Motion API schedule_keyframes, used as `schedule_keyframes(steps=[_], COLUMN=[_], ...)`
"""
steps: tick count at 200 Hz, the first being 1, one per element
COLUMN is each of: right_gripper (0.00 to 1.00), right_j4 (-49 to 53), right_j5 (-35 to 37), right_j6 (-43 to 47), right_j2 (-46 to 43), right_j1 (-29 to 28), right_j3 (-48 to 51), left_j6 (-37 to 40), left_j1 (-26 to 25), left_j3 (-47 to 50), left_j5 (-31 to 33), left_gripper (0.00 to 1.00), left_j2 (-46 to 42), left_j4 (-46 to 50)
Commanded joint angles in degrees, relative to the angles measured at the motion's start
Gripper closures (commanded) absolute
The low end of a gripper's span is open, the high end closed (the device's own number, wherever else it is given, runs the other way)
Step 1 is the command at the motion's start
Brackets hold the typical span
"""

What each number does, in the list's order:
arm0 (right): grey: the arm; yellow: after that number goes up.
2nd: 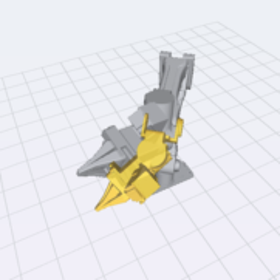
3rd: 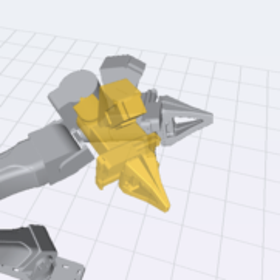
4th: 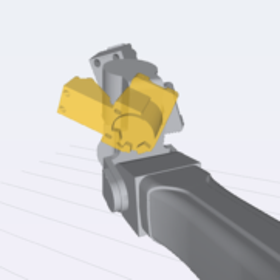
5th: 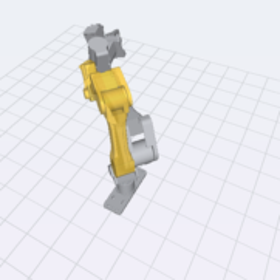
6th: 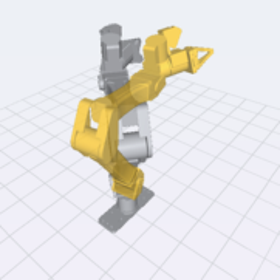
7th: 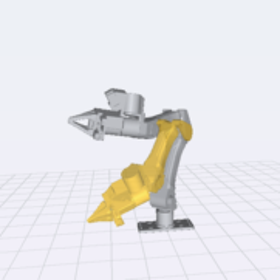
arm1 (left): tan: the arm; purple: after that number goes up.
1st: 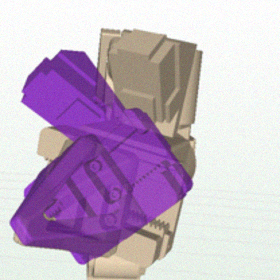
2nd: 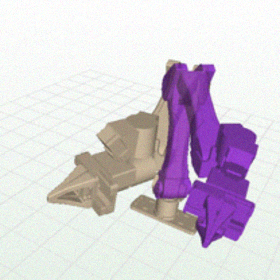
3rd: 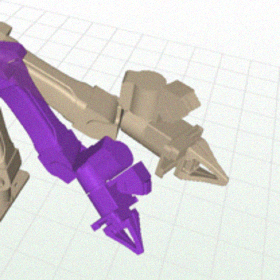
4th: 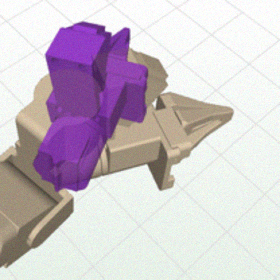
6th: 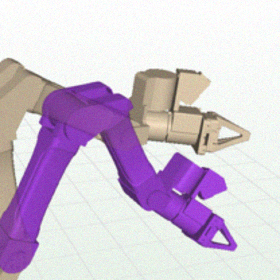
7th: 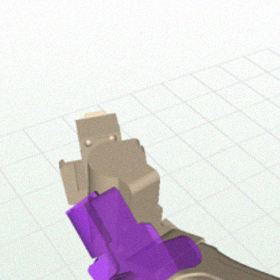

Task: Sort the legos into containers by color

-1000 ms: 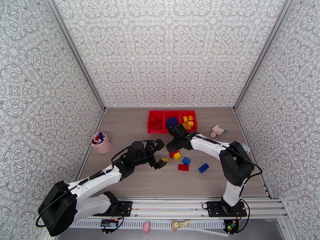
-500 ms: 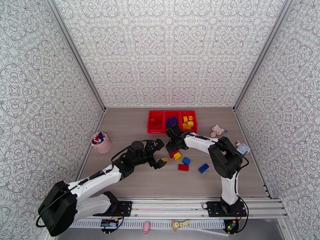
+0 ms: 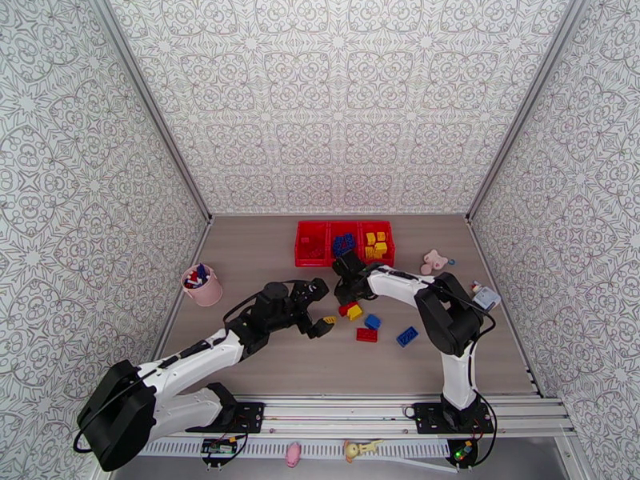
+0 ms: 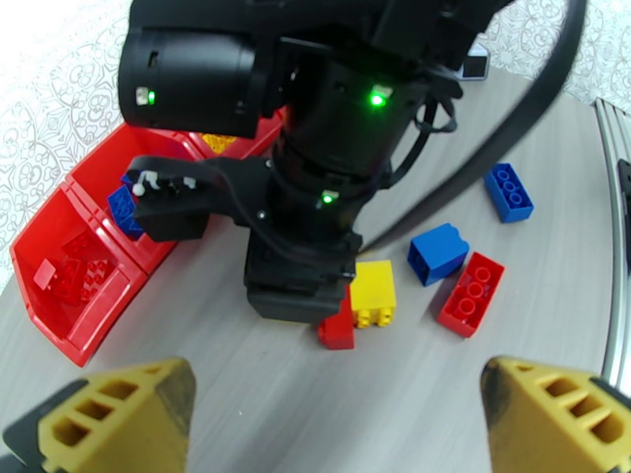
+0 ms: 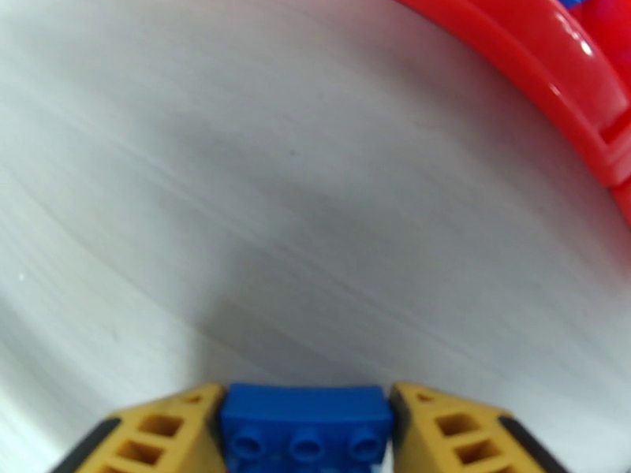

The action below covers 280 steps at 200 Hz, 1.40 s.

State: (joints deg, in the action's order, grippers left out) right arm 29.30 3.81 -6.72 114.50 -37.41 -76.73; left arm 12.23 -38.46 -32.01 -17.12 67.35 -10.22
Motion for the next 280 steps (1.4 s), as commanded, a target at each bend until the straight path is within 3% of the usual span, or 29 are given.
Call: schedule_keyframes(steps=[1, 14, 55, 120, 207, 280], right_gripper=[0.51, 0.55, 0.57, 0.59, 0.59, 0.57], right_j4=[1.5, 1.5, 0.6, -10.2, -11.9, -13.2], right_j5=[-0.1, 0.0, 0.5, 5.8, 2.8, 1.5], right_j6=[-0.6, -0.7, -1.1, -1.1, 2.4, 6.4], right_j2=[0.3, -0.2, -3.2, -8.8, 6.6, 18.0], right_j1=[0.1, 0.1, 0.2, 2.7, 9.4, 10.1], right_j3=[-1.7, -1.8, -1.8, -2.6, -23.9, -36.0], left_j6=[-0.1, -0.1, -0.4, -1.9, -2.4, -3.5], left_j1=[0.4, 0.4, 0.4, 0.1, -0.8, -1.3], left_j3=[0.7, 0.8, 1.2, 1.4, 2.5, 2.7], left_j5=[0.1, 0.1, 0.4, 0.6, 2.6, 2.6], left_gripper=[0.0, 0.0, 0.0, 0.0, 0.0, 0.0], left_j2=[0.3, 0.2, 0.2, 1.4, 2.0, 2.5], left_j4=[0.8, 0.5, -0.5, -3.4, -6.1, -7.6])
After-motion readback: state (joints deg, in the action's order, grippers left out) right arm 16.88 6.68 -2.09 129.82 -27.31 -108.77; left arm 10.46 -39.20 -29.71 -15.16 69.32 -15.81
